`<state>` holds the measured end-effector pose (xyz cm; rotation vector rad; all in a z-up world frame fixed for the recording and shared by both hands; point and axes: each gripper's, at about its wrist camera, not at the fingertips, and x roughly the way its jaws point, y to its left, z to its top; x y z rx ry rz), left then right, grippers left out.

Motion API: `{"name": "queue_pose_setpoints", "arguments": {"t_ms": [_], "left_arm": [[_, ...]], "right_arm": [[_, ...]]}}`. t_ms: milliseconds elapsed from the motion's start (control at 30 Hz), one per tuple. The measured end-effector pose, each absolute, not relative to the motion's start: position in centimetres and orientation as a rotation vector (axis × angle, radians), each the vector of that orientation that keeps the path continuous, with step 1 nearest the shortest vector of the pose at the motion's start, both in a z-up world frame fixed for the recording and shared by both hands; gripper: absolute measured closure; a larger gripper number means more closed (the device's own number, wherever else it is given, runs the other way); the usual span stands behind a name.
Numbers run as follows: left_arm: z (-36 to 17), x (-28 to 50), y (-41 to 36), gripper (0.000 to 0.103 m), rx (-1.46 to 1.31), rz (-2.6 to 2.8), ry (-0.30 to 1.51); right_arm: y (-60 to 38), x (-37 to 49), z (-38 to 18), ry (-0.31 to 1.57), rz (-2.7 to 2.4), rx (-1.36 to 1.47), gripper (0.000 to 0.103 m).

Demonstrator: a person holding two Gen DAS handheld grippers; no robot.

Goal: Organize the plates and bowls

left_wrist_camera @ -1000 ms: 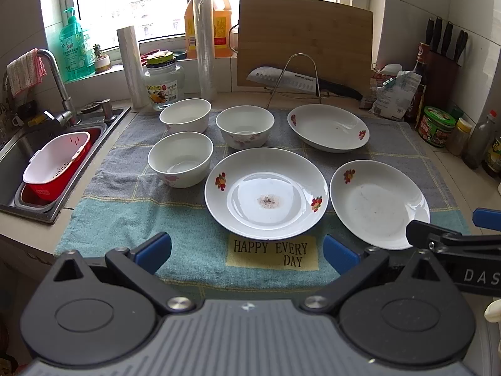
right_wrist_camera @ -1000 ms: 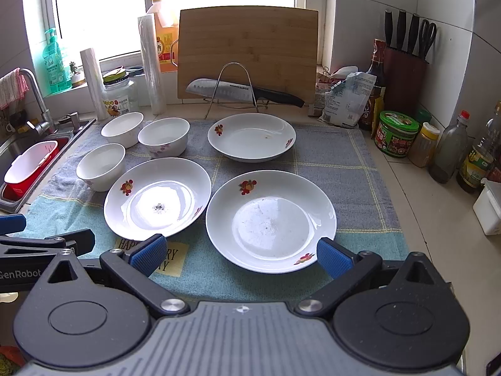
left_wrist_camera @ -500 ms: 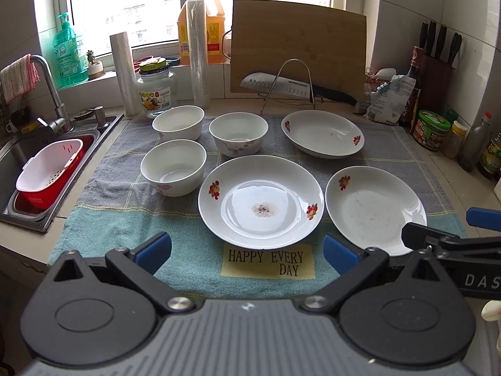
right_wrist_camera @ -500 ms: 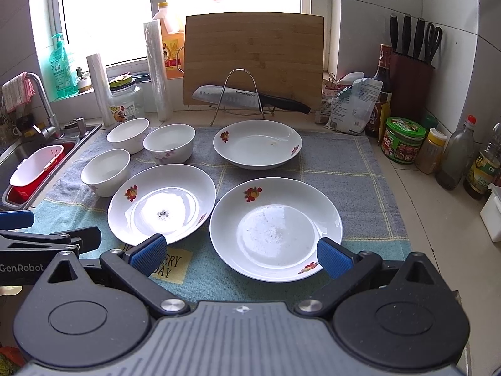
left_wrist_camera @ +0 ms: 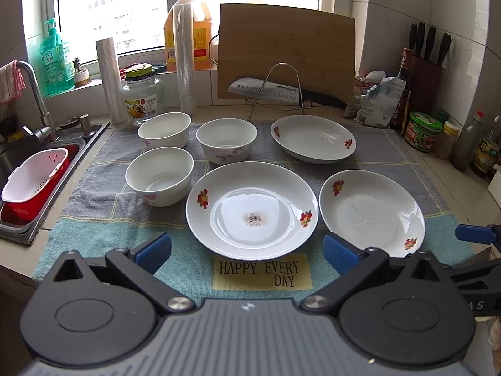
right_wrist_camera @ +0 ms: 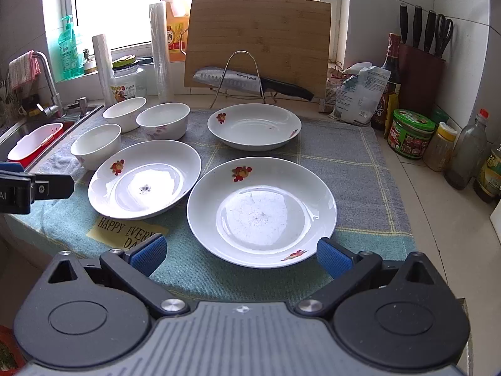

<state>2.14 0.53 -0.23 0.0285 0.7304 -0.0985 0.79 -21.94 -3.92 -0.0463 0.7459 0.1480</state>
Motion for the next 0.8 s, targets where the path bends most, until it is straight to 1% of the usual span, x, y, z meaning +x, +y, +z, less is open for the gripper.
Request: {"name": "queue_pose_setpoints", "arguments": {"t_ms": [200, 400, 567, 800], "left_arm": [[-1.1, 2.9, 0.6, 0.001, 0.025, -0.120, 0.742], [-1.9, 4.0, 1.0, 0.001, 0.009, -0.128, 0.777], [-2.3, 5.1, 0.9, 0.001, 0.014, -0.133, 0.794], [-2.7, 6.9, 0.4, 0.001, 0.025, -0.154, 0.812]], "right_arm": [[-22.5, 1.8, -7.8, 0.813, 0.159, -0.073, 0.000], [-23.6, 3.2, -10.5, 0.842, 0.134, -0.036, 0.000], [-23.8, 4.7, -12.0, 0.858, 0.116, -0.040, 0.000], [-23.6, 5.9, -12.4, 0.839, 0.118, -0.084, 0.000]]}}
